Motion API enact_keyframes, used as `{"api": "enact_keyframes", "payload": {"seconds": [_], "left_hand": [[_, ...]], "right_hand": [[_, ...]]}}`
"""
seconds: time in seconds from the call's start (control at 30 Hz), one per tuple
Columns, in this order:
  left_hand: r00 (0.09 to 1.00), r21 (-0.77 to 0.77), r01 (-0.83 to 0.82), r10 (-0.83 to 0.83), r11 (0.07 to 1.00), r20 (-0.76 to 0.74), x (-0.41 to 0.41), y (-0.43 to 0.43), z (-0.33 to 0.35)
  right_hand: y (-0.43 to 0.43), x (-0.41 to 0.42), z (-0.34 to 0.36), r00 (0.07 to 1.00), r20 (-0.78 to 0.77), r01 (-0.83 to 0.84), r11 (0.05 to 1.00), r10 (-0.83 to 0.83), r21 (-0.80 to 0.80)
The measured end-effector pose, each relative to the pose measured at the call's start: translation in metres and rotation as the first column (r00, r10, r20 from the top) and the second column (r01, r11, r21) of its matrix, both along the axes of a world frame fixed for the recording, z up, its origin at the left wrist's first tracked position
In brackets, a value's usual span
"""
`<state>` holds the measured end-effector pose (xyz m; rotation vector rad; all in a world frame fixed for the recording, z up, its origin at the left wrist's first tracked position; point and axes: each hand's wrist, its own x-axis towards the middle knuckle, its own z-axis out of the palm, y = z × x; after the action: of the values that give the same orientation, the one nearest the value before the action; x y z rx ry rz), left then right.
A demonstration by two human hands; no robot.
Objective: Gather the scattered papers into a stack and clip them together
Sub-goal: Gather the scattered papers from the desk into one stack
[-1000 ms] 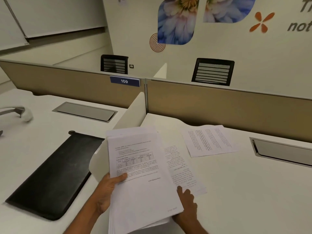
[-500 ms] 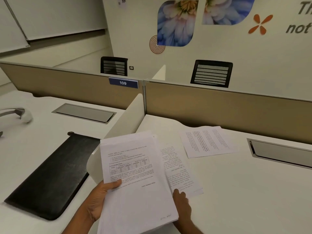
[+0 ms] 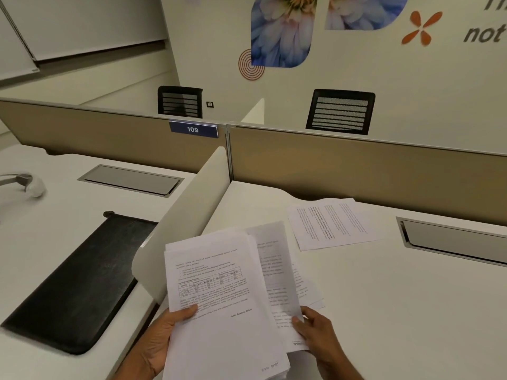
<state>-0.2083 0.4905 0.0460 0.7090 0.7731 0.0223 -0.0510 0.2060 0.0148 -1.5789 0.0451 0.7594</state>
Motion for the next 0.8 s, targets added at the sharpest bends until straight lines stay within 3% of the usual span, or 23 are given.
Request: {"api": "enact_keyframes", "payload": {"seconds": [0.13,0.43,0.6,0.73,0.8], "left_hand": [[1.000,0.084,0.012,-0.011,0.996,-0.012,0.012,-0.005,-0.003],[0.994,0.248,0.112,-0.107,0.962,-0.034,0.031,-0.026,-0.009],[0.986,0.256,0.168,-0.164,0.952,-0.037,0.038,-0.031,-0.013],[0.961,0.282,0.274,-0.272,0.919,-0.046,0.041,-0.033,-0.011],[0.946,0.279,0.320,-0.320,0.905,-0.046,0.044,-0.039,-0.008]], "right_hand": [[-0.014,0.004,0.006,0.998,-0.058,-0.006,0.998,0.010,0.062],[-0.011,0.008,0.014,0.990,-0.076,-0.118,0.993,0.118,0.014],[-0.012,0.017,0.015,0.972,-0.121,-0.208,0.977,0.202,-0.039],[-0.016,0.032,0.027,0.954,-0.258,-0.177,0.982,0.153,-0.072],[-0.014,0.036,0.032,0.957,-0.228,-0.198,0.978,0.179,-0.061]]}}
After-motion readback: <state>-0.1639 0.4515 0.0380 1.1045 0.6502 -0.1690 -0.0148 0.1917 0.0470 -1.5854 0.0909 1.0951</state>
